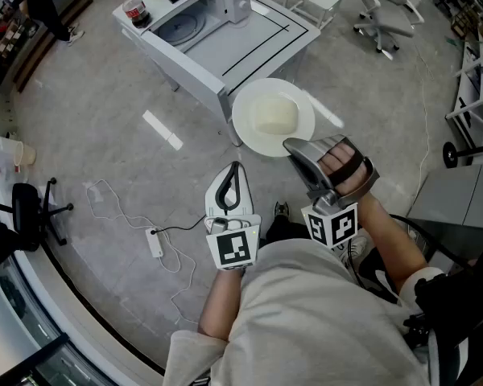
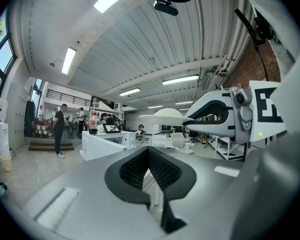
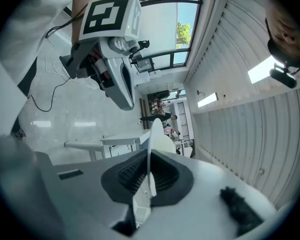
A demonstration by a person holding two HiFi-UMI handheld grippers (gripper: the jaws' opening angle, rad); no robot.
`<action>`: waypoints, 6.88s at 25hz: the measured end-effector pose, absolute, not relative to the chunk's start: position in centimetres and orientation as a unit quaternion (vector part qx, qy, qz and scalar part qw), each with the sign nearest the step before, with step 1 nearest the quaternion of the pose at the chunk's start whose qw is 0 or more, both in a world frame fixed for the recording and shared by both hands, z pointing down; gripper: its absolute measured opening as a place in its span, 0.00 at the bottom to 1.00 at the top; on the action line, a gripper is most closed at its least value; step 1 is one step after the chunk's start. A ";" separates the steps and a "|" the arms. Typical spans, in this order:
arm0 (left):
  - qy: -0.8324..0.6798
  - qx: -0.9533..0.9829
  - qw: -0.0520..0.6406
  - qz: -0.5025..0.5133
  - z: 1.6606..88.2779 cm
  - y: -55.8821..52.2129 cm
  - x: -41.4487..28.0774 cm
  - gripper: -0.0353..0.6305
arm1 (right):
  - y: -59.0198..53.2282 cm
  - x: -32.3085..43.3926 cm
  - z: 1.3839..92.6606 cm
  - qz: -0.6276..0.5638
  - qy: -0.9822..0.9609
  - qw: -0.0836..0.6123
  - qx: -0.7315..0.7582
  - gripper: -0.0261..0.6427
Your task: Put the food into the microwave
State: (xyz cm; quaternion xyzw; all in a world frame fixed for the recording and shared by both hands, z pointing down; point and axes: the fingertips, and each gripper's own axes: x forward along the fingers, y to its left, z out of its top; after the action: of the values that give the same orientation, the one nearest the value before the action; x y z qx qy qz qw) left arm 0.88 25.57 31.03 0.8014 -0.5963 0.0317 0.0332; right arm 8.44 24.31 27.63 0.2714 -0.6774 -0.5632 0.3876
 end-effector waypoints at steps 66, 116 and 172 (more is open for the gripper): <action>-0.616 0.785 0.019 0.062 33.7 2.9 9.7 0.06 | 3.1 13.2 28.9 -0.591 -0.699 0.342 0.211 0.07; -0.811 0.578 0.073 0.056 45.3 -13.5 0.3 0.06 | -18.1 -0.3 41.5 -0.632 -0.733 0.251 0.011 0.07; -0.831 0.540 0.108 0.082 51.3 -20.2 -7.8 0.06 | -29.3 -14.0 50.2 -0.632 -0.714 0.302 -0.022 0.07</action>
State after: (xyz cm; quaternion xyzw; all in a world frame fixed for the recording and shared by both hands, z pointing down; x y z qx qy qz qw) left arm -7.84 -20.17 51.32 0.5401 -0.8306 0.0824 0.1076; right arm -14.02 -29.28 50.24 -0.0218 -0.7138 -0.6316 0.3019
